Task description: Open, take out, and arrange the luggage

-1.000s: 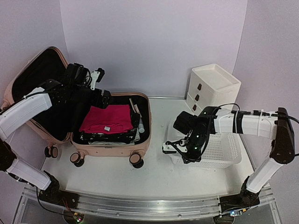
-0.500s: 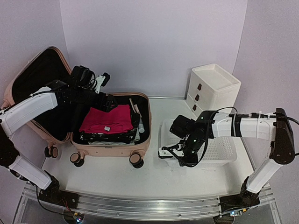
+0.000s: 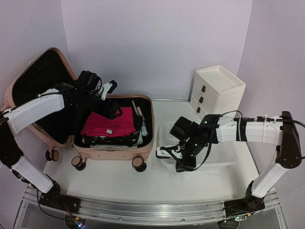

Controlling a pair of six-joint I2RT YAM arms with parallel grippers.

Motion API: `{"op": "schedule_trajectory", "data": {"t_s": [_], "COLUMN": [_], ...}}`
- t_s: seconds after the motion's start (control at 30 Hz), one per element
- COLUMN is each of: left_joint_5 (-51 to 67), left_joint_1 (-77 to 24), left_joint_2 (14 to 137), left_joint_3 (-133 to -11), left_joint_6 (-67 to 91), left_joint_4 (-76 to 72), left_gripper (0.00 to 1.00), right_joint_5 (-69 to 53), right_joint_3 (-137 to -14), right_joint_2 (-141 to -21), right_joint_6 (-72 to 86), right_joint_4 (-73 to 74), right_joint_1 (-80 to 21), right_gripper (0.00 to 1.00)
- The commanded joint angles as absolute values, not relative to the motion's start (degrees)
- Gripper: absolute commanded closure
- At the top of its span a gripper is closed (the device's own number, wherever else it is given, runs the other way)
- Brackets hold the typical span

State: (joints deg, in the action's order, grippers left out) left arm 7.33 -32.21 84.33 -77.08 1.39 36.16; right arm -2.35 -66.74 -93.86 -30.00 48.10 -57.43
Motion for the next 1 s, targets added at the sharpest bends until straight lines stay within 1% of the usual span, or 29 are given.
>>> {"op": "schedule_trajectory", "data": {"t_s": [0.0, 0.1, 0.17, 0.2, 0.37, 0.47, 0.53, 0.63, 0.67, 0.8, 0.97], "left_joint_5": [8.55, 8.76, 7.55, 6.68, 2.11, -5.18, -6.04, -5.56, -5.27, -3.22, -1.3], "left_joint_1": [-32.43, -32.98, -33.84, -34.65, -37.62, -41.69, -44.02, -44.99, -45.0, -45.07, -45.07], "left_joint_2": [85.58, 86.68, 86.71, 86.48, 82.82, 81.55, 82.2, 83.89, 84.42, 86.34, 90.87], "left_joint_3": [-78.95, -78.96, -78.05, -77.41, -71.04, -67.06, -66.0, -66.97, -67.55, -68.45, -68.86], "left_joint_6": [0.38, 0.1, -3.02, -4.59, -16.7, -27.87, -33.02, -36.24, -36.45, -40.05, -46.4], "left_joint_4": [35.86, 35.71, 34.88, 34.24, 28.11, 25.58, 24.93, 25.05, 25.03, 23.85, 23.19], "left_gripper": [0.03, 0.03, 0.04, 0.05, 0.11, 0.14, 0.2, 0.37, 0.4, 0.4, 0.36], "right_joint_5": [6.47, 15.93, 23.46, 25.07, 28.96, 23.0, 18.46, 15.24, 15.07, 15.03, 13.85], "right_joint_3": [-63.44, -59.99, -58.19, -57.24, -55.52, -55.2, -55.32, -55.18, -54.91, -53.79, -52.9], "right_joint_2": [-82.18, -75.25, -71.99, -70.97, -67.87, -67.01, -66.92, -66.36, -65.97, -64.94, -62.94], "right_joint_6": [-22.08, -15.87, -9.61, -7.07, 5.61, 10.37, 10.93, 10.24, 10.01, 9.52, 10.72], "right_joint_4": [40.52, 36.99, 35.58, 35.54, 39.31, 41.33, 42.16, 42.71, 42.71, 42.63, 42.47], "right_joint_1": [-57.72, -57.63, -57.56, -57.49, -56.65, -54.24, -53.56, -53.56, -53.55, -53.6, -53.58], "right_gripper": [0.29, 0.14, 0.05, 0.02, 0.02, 0.02, 0.02, 0.02, 0.02, 0.02, 0.02]}}
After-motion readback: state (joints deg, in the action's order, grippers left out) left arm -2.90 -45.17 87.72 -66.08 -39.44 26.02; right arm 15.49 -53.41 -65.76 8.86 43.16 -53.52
